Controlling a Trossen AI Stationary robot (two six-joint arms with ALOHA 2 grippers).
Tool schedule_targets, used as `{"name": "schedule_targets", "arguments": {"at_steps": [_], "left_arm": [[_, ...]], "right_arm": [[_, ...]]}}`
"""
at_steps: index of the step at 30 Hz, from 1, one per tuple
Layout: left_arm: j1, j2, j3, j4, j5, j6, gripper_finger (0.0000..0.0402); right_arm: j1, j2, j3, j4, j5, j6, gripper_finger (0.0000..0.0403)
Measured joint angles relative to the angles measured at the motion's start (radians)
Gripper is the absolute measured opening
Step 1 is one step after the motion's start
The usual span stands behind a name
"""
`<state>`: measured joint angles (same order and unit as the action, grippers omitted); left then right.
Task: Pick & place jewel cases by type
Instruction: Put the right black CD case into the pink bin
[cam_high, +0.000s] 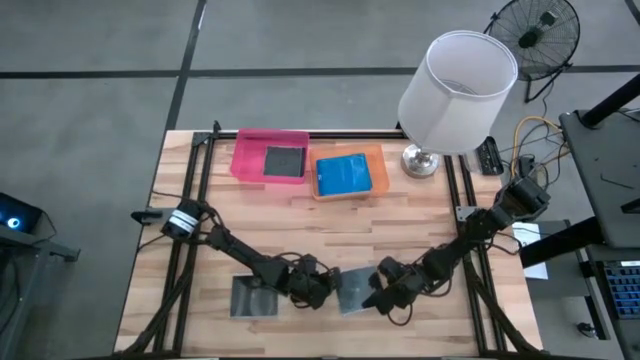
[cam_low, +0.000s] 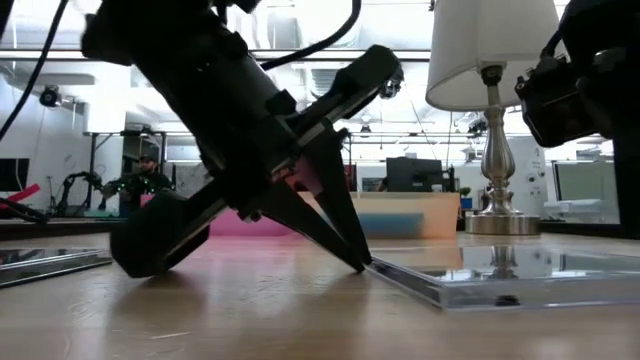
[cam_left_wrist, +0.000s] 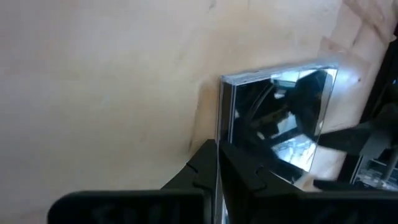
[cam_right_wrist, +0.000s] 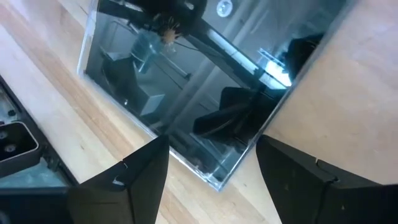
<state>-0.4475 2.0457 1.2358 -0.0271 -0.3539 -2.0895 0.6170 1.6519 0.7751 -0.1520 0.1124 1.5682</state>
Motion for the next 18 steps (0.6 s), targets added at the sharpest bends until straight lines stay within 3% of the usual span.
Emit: {"name": "schedule_targets", "arguments": {"at_steps": [18], "left_arm": [[0.070,0.000,-0.001,-0.003,0.059,0.120,0.0000]], "right_arm": [[0.000,0.002,0.003,0.013,0.000,0.046,0.0235]]}}
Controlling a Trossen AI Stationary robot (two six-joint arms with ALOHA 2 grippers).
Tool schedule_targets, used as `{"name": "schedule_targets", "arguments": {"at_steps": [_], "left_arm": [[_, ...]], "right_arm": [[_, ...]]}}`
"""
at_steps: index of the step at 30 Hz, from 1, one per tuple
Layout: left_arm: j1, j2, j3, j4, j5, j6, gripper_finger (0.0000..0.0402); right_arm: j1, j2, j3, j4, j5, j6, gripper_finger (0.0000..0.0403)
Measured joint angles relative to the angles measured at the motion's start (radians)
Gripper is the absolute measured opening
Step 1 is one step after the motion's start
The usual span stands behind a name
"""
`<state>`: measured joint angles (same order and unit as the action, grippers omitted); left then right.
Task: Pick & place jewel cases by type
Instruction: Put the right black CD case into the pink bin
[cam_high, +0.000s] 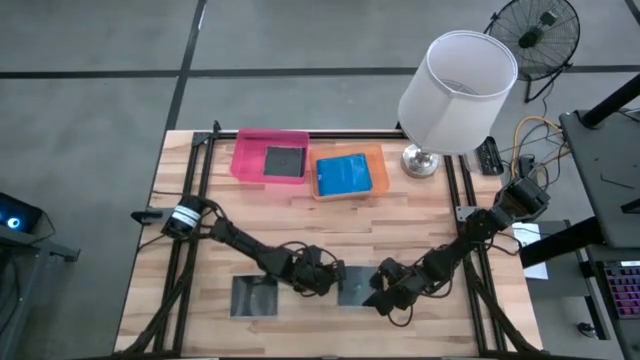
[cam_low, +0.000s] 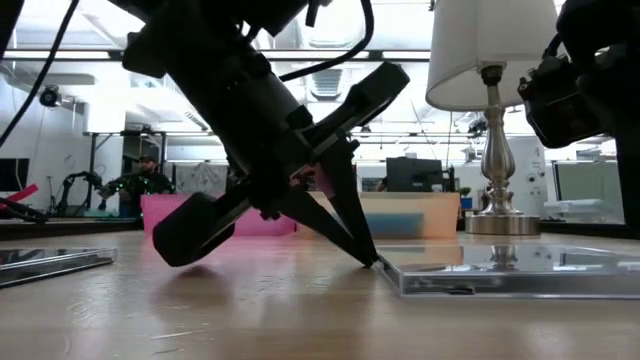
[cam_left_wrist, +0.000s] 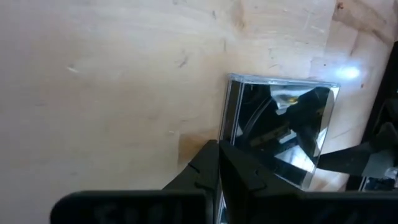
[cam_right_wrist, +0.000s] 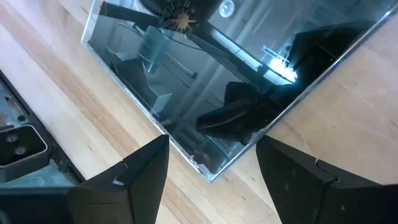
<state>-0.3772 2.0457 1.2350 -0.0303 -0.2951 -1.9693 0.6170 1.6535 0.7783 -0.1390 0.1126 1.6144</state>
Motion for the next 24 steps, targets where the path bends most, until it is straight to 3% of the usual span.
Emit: {"name": "schedule_targets", "arguments": {"at_steps": [11,24], "left_arm": [[-0.007,-0.007,0.004,-0.089,0.086,0.069,0.0000],[-0.013,-0.007,0.003,-0.098,0.162,0.132,0.0000]], "right_arm": [[0.000,-0.002,0.001,-0.049,0.151,0.189,0.0235],[-0.002,-0.020,0.003,-0.133,0.159,0.209,0.0235]]}}
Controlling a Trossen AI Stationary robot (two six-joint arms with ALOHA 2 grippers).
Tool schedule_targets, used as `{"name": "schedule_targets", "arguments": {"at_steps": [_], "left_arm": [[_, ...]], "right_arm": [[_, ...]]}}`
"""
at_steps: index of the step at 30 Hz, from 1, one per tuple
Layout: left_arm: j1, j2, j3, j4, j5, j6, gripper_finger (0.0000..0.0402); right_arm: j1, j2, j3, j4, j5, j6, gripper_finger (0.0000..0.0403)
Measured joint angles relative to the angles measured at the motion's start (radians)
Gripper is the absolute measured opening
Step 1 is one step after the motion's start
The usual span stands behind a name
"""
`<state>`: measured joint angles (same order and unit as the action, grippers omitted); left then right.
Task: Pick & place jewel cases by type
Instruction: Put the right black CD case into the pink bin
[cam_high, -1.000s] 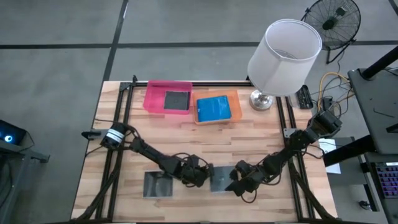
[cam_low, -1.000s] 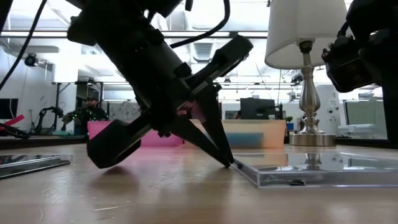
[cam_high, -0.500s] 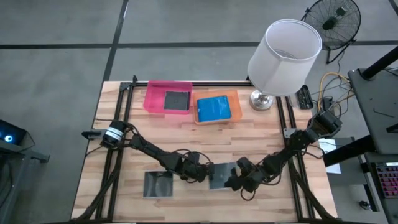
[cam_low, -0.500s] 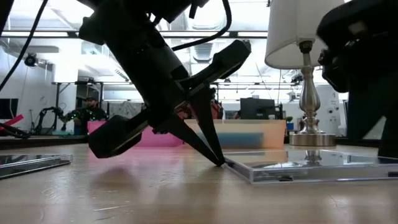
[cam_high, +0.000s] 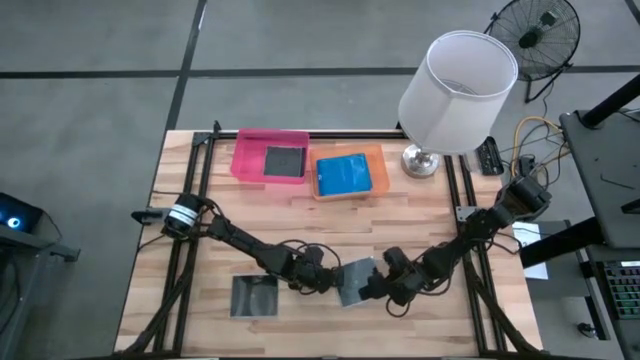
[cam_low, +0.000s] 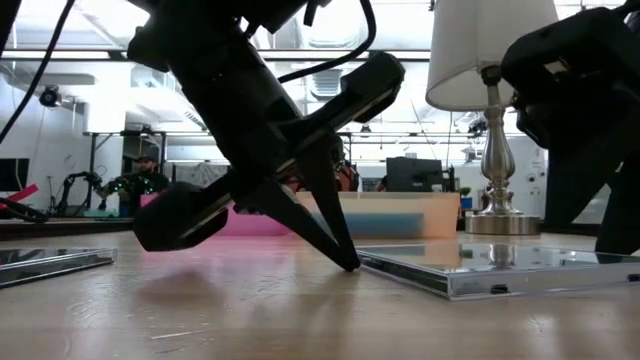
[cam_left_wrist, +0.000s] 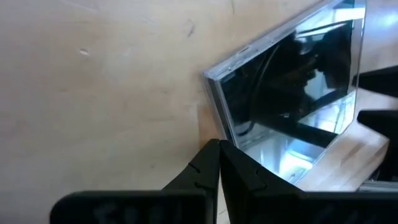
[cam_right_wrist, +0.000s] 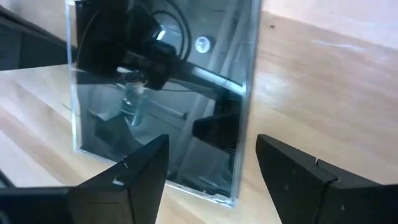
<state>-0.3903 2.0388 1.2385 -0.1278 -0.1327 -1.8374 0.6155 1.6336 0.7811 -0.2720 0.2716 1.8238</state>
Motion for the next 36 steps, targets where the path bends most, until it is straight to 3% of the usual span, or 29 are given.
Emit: {"name": "schedule_targets", "arguments": {"at_steps": [8,15,36], "left_arm": [[-0.011,0.000,0.000,-0.029,0.015,-0.023,0.0000],[-0.032,0.001,-0.002,-0.030,-0.023,-0.110,0.0000],[-0.034,0.002,-0.003,-0.009,-0.062,-0.122,0.0000]], "right_arm": [[-0.002,-0.025,0.000,-0.092,-0.007,-0.040,0.0235],[-0.011,-0.027,-0.001,-0.088,0.000,-0.103,0.0235],[-0.080,-0.027,-0.003,-0.015,0.019,-0.194,0.0235]]}}
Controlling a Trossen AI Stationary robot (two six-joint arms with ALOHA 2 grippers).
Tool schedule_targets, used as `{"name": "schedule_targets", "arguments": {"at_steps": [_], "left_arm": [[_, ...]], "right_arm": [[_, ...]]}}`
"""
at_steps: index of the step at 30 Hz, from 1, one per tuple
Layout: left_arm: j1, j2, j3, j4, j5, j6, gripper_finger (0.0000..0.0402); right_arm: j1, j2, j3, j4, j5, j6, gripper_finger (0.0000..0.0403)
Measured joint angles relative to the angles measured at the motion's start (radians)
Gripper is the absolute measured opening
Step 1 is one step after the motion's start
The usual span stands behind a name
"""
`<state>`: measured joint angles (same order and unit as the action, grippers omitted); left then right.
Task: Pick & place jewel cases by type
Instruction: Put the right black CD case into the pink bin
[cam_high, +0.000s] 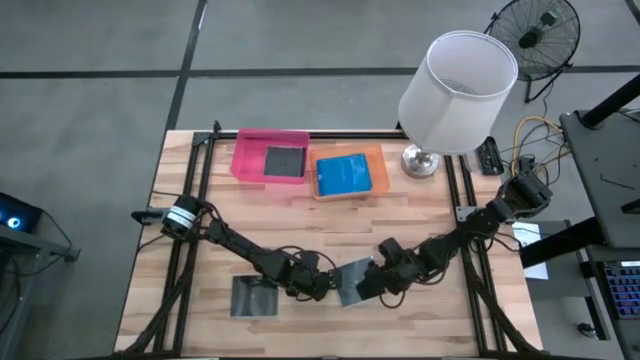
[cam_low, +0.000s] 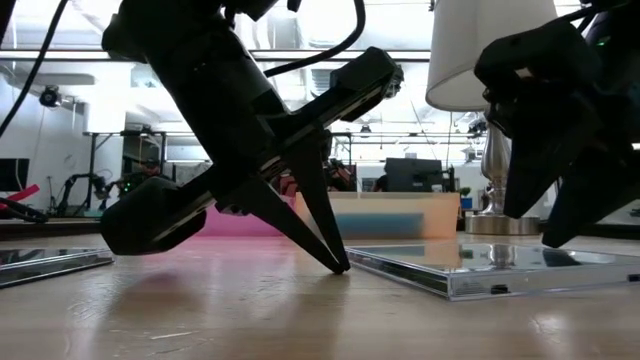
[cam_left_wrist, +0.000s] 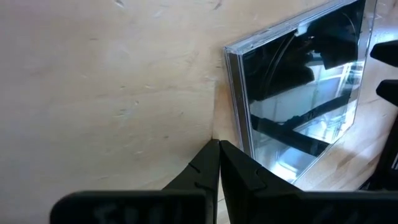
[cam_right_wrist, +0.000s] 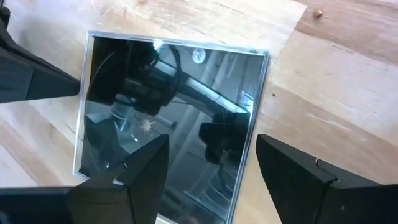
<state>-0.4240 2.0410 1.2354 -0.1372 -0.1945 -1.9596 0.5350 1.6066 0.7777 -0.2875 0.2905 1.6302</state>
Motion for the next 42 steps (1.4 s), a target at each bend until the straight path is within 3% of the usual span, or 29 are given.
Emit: {"name": "schedule_targets", "arguments": {"at_steps": [22,31,42], "left_arm": [[0.004,0.026,0.000,0.070,-0.032,-0.030,0.0000],[0.005,0.026,0.000,0.071,-0.032,-0.028,0.0000],[0.008,0.026,0.000,0.075,-0.035,-0.014,0.0000]], "right_arm": [[0.000,0.000,-0.022,0.014,-0.004,0.011,0.0235],[0.001,0.004,-0.079,0.166,-0.009,0.029,0.0235],[0.002,0.011,-0.082,0.210,-0.014,-0.023,0.0235]]}}
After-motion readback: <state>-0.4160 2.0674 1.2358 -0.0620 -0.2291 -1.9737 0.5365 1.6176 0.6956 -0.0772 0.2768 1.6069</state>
